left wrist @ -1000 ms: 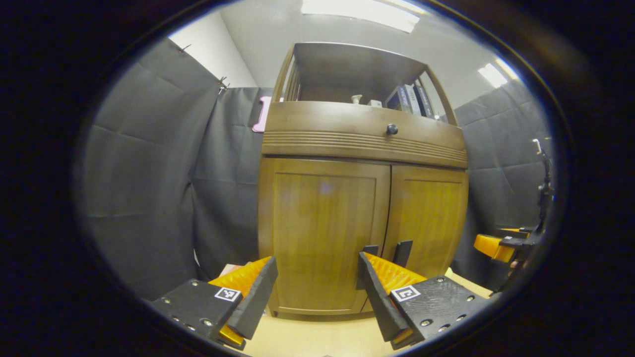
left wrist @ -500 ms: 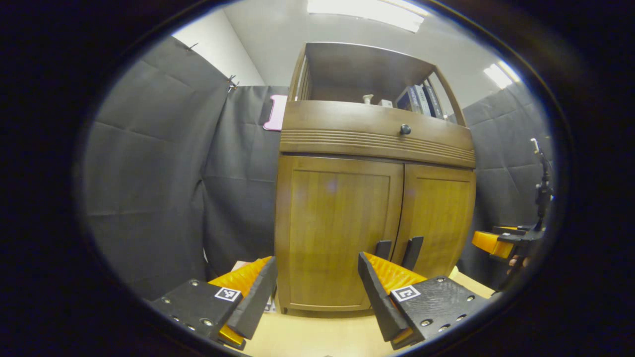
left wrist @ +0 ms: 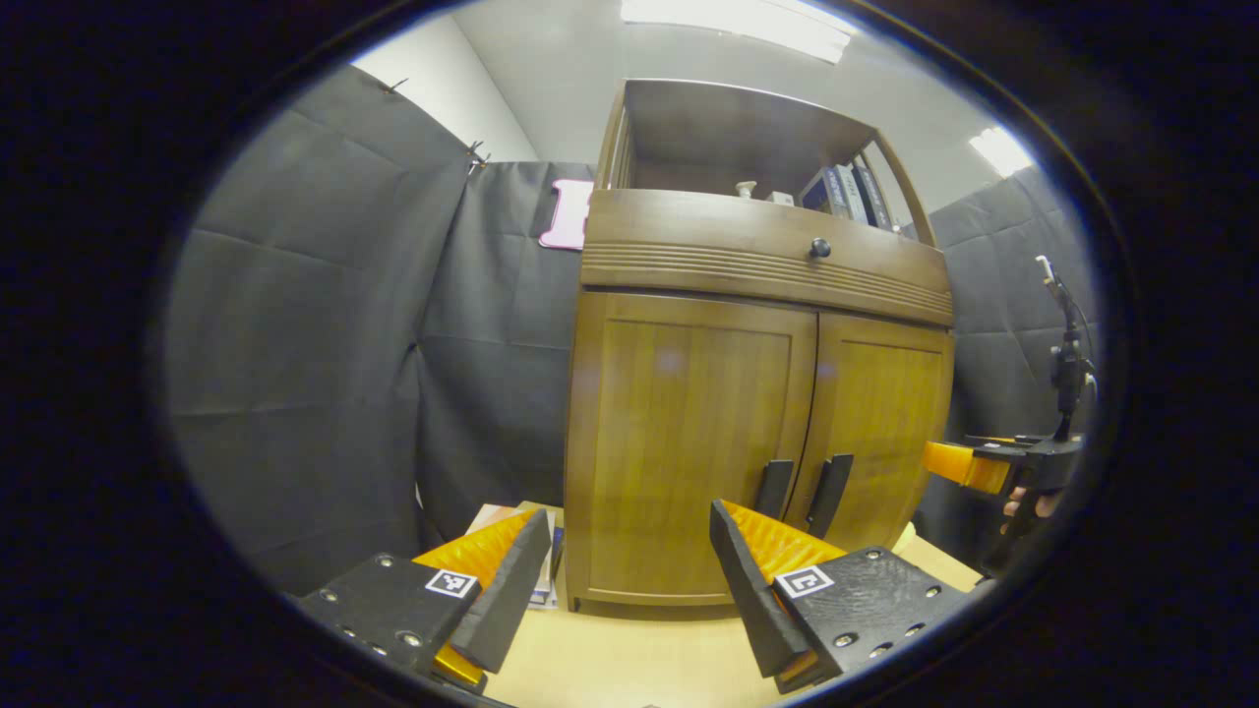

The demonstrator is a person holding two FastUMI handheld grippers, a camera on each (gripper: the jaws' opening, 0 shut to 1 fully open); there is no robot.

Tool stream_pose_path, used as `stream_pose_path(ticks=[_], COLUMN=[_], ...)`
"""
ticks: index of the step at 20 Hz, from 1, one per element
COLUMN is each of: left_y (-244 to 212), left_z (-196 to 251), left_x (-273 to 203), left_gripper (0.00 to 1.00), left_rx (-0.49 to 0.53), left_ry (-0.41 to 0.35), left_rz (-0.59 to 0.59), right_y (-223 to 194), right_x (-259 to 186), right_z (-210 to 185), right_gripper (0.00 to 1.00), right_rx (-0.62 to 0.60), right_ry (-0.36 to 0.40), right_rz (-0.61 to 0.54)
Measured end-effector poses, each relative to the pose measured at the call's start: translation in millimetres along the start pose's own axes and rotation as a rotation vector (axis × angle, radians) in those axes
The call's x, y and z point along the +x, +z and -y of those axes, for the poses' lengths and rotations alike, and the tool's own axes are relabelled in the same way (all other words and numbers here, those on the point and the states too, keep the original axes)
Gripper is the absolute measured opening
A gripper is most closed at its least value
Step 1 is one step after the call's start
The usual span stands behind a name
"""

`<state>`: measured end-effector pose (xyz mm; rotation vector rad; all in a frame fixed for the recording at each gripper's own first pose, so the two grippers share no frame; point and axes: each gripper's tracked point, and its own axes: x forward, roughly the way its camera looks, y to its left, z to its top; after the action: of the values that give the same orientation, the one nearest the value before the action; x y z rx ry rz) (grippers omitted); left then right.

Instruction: Open the right door of the double-door shoe cabinet with the right hand, and open the left door with the left hand.

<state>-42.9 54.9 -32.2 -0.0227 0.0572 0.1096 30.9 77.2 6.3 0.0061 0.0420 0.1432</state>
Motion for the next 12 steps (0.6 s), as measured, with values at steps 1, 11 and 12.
stream_pose_path(ticks=[1, 11, 12], left_y=[-3, -18, -20], left_z=[-2, -33, -35], left_x=[0, -19, -21], left_gripper=[0.92, 0.92, 0.92], left_rx=[-0.004, -0.023, -0.022], left_ry=[0.007, 0.118, 0.133], left_rz=[-0.006, -0.047, -0.052], right_y=[0, -1, -5], right_x=[3, 57, 62], right_z=[-4, -43, -46], right_gripper=[0.98, 0.98, 0.98], right_rx=[0.001, -0.009, -0.011], right_ry=[0.009, 0.087, 0.097], right_rz=[0.000, -0.014, -0.021])
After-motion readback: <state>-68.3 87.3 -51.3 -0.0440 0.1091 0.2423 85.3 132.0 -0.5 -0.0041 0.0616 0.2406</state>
